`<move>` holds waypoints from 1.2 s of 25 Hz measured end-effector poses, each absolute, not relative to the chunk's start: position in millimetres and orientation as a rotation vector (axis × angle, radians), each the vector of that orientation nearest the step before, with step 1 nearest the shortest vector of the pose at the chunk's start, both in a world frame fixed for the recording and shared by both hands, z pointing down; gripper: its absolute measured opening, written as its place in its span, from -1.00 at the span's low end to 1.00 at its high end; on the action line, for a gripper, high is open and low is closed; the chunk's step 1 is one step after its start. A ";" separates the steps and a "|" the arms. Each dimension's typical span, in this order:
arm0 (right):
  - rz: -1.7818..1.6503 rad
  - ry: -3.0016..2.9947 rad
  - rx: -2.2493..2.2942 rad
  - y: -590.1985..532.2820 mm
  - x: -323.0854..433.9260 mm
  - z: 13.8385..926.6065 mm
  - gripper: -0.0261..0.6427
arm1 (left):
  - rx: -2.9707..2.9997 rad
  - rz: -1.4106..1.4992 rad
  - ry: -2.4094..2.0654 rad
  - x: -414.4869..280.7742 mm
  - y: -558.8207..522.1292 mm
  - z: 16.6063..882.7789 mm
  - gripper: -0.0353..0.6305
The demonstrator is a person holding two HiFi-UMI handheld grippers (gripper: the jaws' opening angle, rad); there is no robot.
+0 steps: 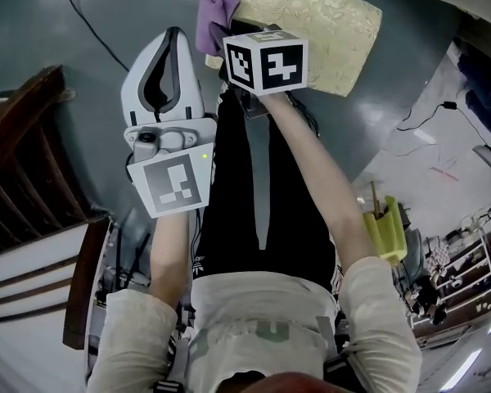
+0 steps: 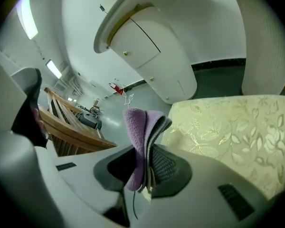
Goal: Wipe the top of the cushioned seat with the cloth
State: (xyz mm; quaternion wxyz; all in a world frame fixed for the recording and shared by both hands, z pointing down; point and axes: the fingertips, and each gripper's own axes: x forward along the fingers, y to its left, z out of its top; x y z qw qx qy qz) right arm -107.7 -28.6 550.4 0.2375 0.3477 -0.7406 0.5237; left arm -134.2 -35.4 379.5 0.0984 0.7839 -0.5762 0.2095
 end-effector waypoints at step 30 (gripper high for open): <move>1.391 -1.907 0.947 -18.6 -86.9 584.5 -0.66 | 2.186 0.664 -1.591 -116.4 -55.6 411.4 -0.88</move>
